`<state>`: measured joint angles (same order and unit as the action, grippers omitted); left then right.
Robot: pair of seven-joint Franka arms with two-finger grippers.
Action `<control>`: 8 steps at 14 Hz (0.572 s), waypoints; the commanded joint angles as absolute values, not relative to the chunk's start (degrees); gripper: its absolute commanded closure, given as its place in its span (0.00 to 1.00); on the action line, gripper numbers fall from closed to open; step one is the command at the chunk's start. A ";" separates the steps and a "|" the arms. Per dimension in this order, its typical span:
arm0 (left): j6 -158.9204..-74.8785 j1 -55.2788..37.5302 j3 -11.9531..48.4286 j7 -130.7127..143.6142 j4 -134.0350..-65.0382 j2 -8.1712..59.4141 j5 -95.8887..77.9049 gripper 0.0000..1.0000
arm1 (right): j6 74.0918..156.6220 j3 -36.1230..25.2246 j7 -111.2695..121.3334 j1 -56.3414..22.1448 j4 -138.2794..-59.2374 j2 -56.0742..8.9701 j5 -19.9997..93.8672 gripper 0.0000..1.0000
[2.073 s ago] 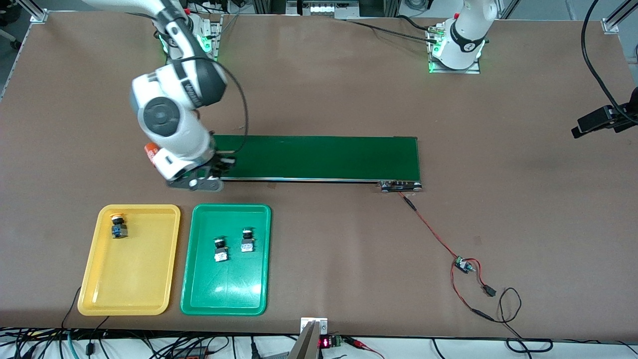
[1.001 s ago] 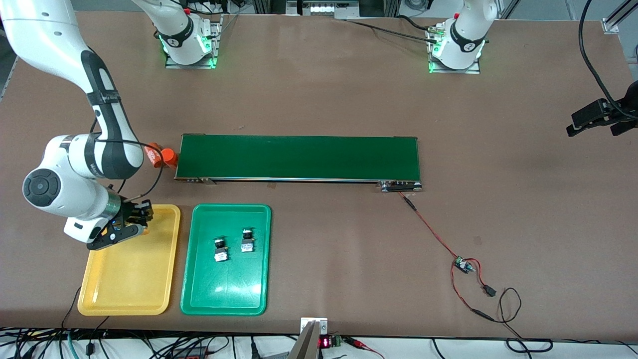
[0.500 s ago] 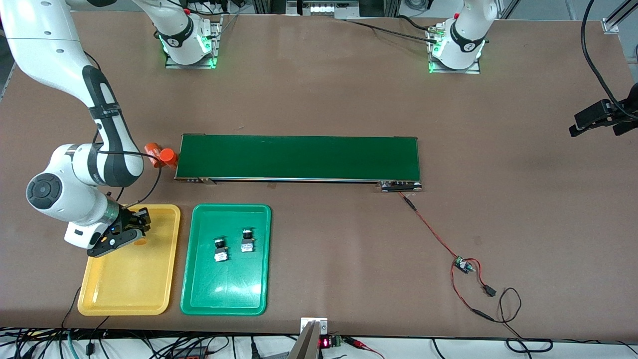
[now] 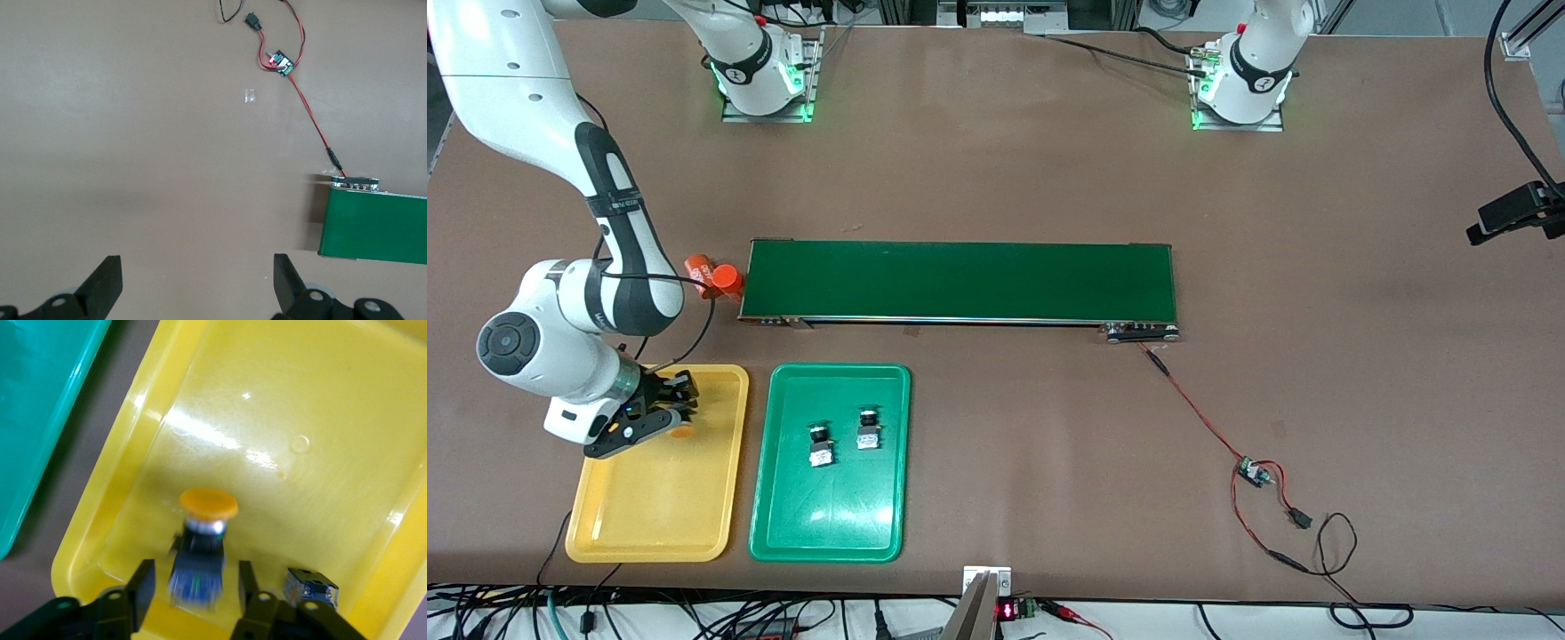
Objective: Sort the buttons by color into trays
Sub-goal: 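Lower the button and open the right gripper over the yellow tray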
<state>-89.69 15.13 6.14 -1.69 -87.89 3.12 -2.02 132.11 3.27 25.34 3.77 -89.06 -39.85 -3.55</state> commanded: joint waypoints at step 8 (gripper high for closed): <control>-93.86 14.94 8.44 -2.90 -88.07 2.72 -2.55 0.00 | 122.35 3.52 14.35 1.85 -90.78 -32.89 -1.49 0.00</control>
